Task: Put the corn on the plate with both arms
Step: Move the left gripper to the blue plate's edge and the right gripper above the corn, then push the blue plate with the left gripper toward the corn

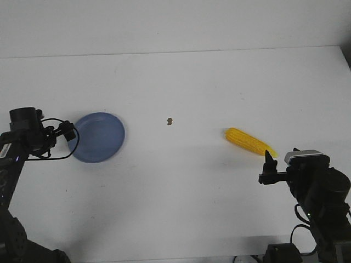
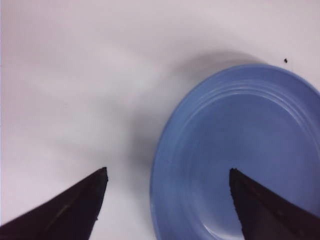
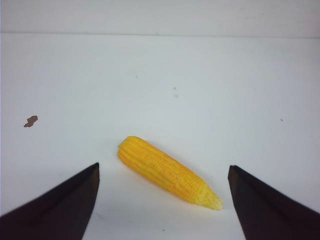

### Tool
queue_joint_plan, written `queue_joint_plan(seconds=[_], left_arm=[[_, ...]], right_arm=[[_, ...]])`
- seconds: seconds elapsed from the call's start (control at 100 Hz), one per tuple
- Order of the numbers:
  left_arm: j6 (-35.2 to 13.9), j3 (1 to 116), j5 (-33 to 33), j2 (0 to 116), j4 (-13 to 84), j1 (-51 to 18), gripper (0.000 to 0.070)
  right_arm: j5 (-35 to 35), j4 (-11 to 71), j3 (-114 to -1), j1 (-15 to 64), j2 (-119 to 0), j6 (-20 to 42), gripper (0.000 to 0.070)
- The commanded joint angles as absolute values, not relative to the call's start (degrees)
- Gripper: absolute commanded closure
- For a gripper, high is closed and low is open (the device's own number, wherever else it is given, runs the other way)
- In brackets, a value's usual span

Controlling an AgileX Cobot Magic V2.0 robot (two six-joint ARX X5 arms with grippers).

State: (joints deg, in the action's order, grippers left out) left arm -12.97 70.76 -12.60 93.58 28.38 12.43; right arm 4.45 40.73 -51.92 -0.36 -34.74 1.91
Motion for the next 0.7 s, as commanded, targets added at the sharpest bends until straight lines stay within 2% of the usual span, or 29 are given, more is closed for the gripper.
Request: queue_joint_plan(seconds=[0.0,0.44,0.49,0.61,0.69], left_arm=[[-12.62,71.72,-13.17,95.74,28.05,12.75,0.0197],[-12.69,71.72,-13.82,103.15,26.55,12.6,0.0212],[-12.62,71.72,-13.85,103.28,26.48,12.38,0.0268],[-12.01,71.72,-14.68,103.35,25.58,12.12,0.0513],[-11.49,71.72,-16.01,103.35,25.15,11.86,0.0616]], right_arm=[[4.51,40.34,-52.88,-0.3,-34.94,2.2,0.0157],[4.51,40.36,-52.88,-0.3,-34.94,2.22,0.0157],[4.51,40.36,-52.88,-0.3,-34.94,2.35,0.0157],[4.51,40.34,-52.88,-0.3,-34.94,3.2,0.0157],[4.49,40.34,-52.88,-0.3,-34.94,3.2,0.0157]])
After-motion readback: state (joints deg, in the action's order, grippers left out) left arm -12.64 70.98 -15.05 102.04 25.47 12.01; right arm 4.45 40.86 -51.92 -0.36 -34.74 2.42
